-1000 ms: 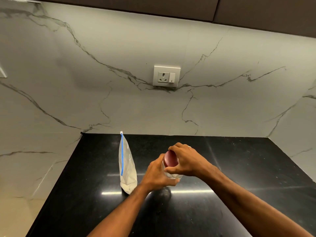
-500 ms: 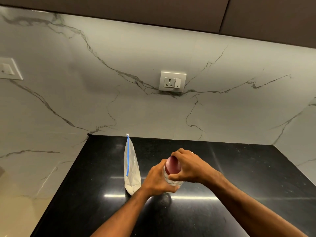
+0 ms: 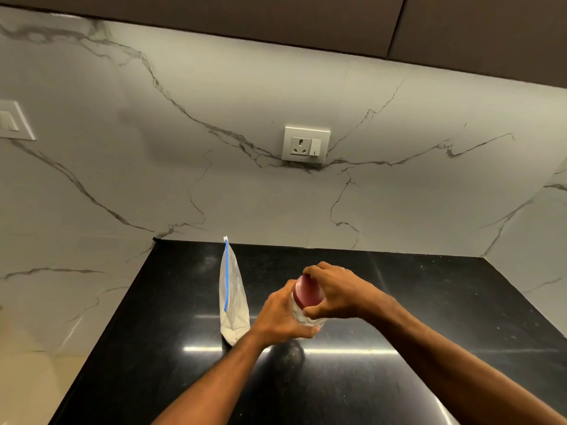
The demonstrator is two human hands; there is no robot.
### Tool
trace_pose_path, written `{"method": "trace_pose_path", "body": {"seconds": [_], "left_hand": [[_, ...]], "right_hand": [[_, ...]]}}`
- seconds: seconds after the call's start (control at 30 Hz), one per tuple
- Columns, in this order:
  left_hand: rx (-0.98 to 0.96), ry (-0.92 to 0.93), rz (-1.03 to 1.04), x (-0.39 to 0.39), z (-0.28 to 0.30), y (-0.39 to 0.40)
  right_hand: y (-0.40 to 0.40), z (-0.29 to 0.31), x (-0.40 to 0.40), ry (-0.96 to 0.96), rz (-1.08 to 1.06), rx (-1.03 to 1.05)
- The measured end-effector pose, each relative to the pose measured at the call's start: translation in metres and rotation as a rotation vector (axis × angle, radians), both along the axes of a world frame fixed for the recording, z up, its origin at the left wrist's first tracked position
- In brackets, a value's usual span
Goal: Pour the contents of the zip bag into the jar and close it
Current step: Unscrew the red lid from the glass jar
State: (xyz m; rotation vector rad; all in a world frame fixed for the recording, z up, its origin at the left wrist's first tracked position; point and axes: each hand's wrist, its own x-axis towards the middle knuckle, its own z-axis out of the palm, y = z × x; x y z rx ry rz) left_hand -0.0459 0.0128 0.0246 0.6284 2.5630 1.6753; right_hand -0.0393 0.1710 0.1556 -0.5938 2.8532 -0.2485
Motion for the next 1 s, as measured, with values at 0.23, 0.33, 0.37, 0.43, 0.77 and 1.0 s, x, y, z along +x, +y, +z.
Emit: {"method": "trace_pose_path", "body": {"seconds": [0.23, 0.33, 0.37, 0.43, 0.77, 1.0], "left_hand": [[0.03, 0.011, 0.013, 0.0, 0.004, -0.001], [0.024, 0.035, 0.025, -0.004, 0.006, -0.002], [0.022, 0.042, 0.027, -0.005, 0.008, -0.003], [0.013, 0.047, 0.026, -0.007, 0.009, -0.003], [0.066, 0.002, 0.022, -0.01, 0.003, -0.007], [0.01, 0.023, 0.034, -0.019, 0.009, -0.008]], "right_hand": [[0.005, 0.008, -0.006, -0.07, 0.096, -0.028], [0.0, 0.006, -0.004, 0.031, -0.054, -0.026], [-0.004, 0.004, -0.004, 0.09, -0.085, 0.011], [-0.008, 0.002, -0.003, 0.159, -0.102, 0.047], [-0.005, 0.01, -0.011, -0.05, 0.138, -0.08], [-0.018, 0.0, -0.011, 0.151, -0.146, 0.023]]}}
